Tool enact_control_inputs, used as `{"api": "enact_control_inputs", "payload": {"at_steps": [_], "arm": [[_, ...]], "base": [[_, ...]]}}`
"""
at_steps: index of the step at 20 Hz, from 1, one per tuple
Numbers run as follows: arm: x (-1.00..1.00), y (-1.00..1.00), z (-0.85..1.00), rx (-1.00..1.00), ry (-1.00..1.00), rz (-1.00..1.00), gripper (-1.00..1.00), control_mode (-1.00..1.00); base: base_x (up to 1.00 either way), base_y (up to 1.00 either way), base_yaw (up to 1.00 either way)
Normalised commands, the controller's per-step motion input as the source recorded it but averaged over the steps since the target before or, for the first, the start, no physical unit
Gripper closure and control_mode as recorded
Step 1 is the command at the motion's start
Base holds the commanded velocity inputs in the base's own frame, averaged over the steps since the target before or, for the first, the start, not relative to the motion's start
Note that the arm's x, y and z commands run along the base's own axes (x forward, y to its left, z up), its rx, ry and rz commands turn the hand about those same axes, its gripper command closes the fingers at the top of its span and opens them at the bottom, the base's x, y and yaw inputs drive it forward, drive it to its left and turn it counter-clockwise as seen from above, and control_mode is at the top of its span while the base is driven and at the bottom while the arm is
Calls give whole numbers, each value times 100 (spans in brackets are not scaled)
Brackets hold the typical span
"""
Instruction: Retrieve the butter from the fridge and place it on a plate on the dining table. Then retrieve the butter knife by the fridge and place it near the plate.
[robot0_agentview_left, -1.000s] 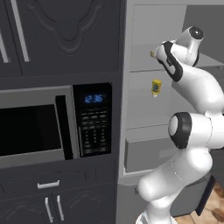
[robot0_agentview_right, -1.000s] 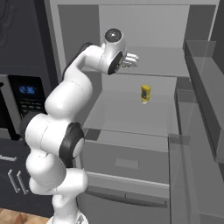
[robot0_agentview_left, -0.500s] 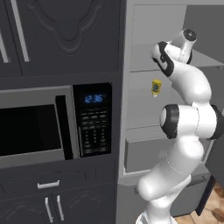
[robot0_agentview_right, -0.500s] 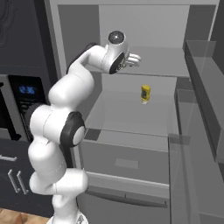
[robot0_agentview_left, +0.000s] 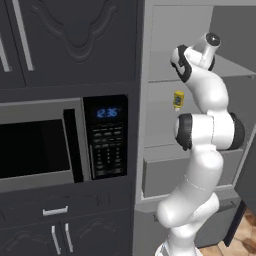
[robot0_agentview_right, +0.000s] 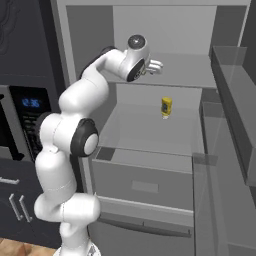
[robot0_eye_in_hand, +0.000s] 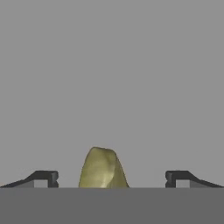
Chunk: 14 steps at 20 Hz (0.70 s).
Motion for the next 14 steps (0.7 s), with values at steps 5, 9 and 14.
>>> {"api": "enact_control_inputs", "payload": {"at_steps": [5,9,14], "arm": [[4,0,-18,-2,3,0,100,-100],[-46,0,0,-1,-6,0,100,-100],[-97,0,0,-4,-16,0,100,-100]], "base": [[0,0,0],[0,0,0],[0,0,0]]}}
